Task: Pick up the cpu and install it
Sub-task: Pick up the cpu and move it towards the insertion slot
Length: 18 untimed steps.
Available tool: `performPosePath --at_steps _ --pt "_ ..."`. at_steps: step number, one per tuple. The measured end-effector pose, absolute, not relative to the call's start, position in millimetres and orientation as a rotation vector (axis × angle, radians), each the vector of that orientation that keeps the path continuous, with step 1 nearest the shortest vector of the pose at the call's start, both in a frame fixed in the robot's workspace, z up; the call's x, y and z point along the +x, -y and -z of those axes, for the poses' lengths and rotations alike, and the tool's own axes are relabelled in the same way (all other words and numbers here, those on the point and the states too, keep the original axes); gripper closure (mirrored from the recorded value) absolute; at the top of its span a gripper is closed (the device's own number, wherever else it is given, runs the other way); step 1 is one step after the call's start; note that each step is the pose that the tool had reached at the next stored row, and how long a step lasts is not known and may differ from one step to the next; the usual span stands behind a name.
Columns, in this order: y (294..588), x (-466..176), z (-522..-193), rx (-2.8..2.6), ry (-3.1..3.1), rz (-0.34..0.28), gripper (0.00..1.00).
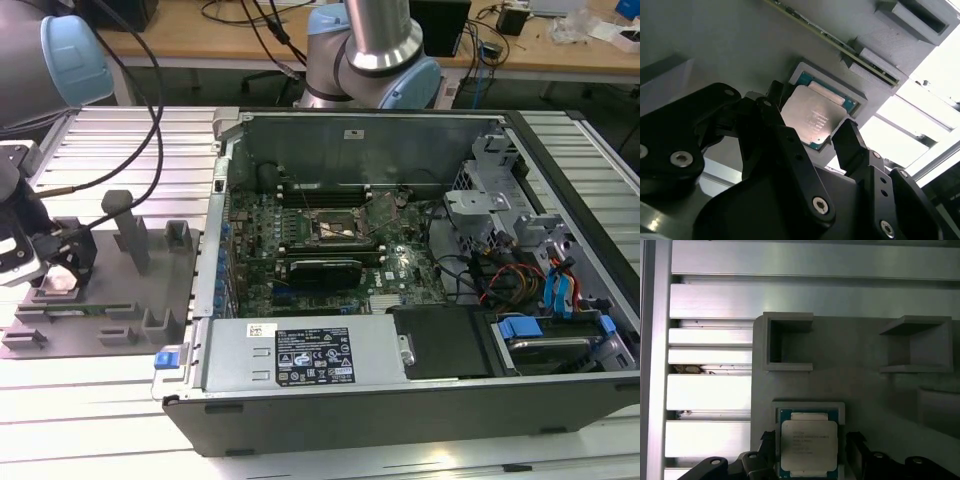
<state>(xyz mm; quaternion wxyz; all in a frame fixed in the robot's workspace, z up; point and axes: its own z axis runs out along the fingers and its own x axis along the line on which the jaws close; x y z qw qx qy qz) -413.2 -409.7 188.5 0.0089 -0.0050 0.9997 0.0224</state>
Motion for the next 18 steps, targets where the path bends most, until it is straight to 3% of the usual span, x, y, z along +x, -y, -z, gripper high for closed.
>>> performPosePath --at_steps 10,18 --pt "409.7 -412.9 -189.7 -0.015 -3.131 -0.07 0.33" --pt "406.3 -411.3 -189.6 -0.015 -3.132 -0.023 0.33"
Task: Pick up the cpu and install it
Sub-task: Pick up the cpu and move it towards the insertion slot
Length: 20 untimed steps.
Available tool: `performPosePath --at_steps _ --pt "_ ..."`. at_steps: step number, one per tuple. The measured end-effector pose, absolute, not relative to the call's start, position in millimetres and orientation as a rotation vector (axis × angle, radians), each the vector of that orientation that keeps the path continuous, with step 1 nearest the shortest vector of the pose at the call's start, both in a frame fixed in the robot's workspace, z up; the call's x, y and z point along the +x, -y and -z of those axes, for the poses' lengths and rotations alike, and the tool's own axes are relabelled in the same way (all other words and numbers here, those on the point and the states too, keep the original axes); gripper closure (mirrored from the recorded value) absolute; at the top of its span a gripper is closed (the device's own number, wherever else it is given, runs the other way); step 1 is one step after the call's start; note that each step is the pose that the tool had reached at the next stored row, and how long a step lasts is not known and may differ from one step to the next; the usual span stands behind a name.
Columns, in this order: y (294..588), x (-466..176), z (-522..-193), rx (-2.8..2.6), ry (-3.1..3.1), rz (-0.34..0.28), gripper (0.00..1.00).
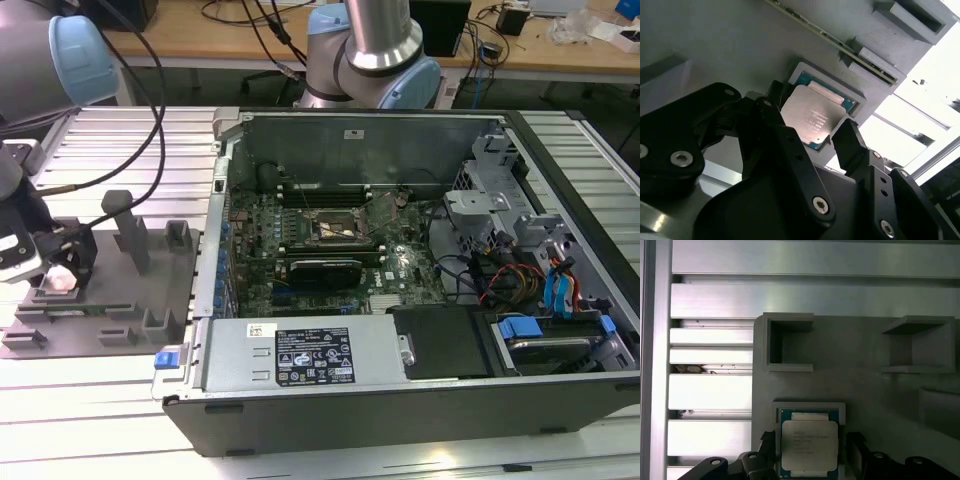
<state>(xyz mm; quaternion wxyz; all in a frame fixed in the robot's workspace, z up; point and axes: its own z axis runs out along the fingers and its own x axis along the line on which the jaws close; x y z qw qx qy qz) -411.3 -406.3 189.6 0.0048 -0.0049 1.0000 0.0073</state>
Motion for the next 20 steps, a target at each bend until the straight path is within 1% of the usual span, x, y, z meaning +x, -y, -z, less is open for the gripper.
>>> performPosePath --at_steps 2,20 --pt "405.8 -411.2 -189.5 -0.016 -3.132 -0.011 0.33" --pt "404.8 -411.8 -188.2 -0.071 -3.132 -0.014 0.33"
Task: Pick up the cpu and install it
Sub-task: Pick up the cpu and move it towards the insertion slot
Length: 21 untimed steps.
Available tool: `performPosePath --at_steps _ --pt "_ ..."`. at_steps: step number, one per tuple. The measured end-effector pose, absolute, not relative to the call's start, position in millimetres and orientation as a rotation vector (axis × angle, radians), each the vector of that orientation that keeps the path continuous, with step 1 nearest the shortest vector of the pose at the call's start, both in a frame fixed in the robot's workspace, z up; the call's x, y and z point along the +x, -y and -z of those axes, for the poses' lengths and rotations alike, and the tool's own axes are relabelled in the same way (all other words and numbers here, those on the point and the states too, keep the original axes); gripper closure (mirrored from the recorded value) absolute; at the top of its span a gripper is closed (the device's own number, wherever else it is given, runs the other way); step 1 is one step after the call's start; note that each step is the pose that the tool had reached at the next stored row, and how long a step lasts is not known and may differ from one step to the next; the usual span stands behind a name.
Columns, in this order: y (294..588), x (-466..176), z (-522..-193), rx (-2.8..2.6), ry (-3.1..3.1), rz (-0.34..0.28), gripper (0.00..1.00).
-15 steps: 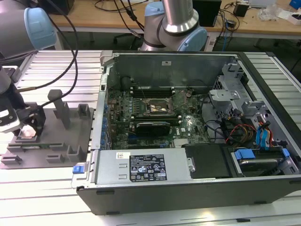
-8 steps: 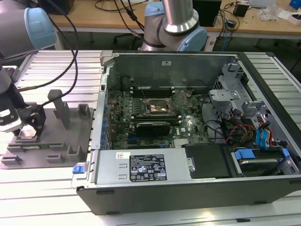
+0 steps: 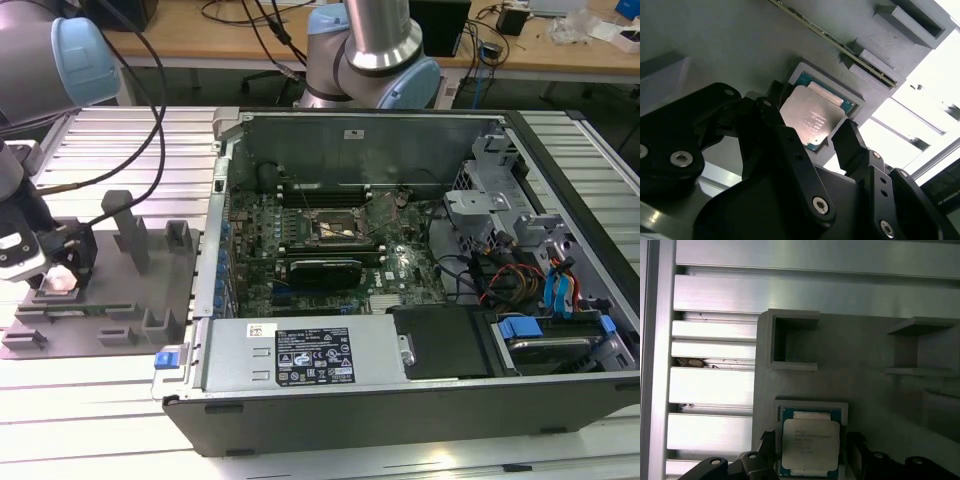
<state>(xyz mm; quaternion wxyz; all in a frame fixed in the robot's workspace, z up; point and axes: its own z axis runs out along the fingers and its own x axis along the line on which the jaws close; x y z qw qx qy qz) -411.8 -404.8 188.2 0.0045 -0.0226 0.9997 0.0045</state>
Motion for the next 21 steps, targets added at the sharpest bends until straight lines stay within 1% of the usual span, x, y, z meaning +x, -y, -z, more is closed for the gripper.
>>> performPosePath --at_steps 11,13,14,21 --pt "403.3 -414.3 -188.1 -0.07 -3.132 -0.014 0.33" --pt "403.3 -414.3 -188.1 -0.07 -3.132 -0.014 0.34" --pt "403.3 -414.3 -188.1 -0.07 -3.132 -0.014 0.41" --pt "403.3 -412.9 -188.5 -0.07 -3.132 -0.014 0.41"
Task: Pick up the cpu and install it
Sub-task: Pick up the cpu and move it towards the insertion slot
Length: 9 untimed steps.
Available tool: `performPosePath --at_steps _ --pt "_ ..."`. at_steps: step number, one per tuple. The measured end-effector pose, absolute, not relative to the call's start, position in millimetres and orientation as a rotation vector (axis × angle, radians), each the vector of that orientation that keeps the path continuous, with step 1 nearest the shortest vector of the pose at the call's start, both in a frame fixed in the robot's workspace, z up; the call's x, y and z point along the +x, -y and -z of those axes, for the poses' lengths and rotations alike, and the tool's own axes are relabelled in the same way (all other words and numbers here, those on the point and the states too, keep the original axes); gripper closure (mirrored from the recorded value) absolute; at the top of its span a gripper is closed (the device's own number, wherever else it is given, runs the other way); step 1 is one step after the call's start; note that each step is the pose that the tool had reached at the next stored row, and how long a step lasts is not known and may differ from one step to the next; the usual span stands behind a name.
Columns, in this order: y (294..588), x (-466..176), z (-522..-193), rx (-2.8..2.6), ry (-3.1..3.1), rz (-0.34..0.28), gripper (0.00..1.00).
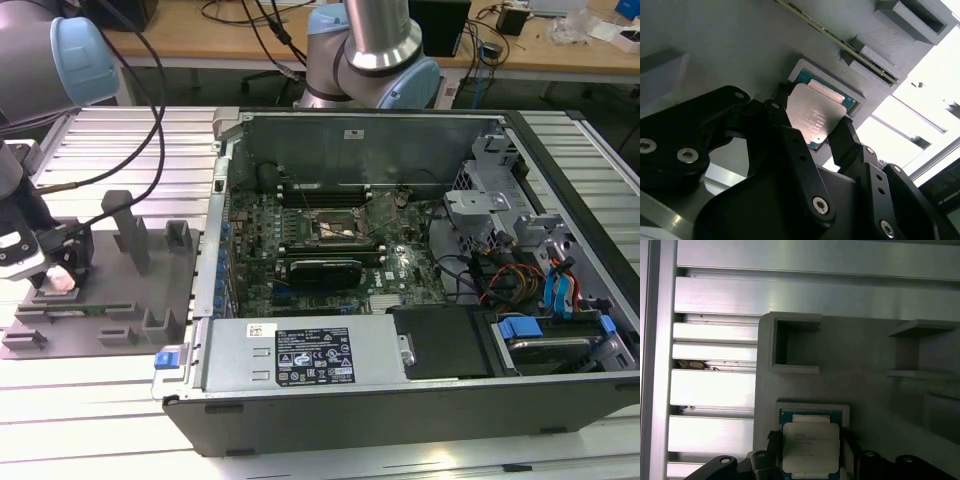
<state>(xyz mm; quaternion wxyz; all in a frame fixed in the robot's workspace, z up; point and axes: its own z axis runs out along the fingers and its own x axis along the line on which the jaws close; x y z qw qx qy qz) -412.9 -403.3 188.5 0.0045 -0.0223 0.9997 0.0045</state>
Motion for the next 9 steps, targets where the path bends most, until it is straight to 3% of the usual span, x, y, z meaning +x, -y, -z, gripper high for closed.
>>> performPosePath --at_steps 7,9 --pt "403.3 -412.9 -189.7 -0.07 -3.132 -0.014 0.41" --pt "403.3 -412.9 -189.7 -0.07 -3.132 -0.014 0.45"
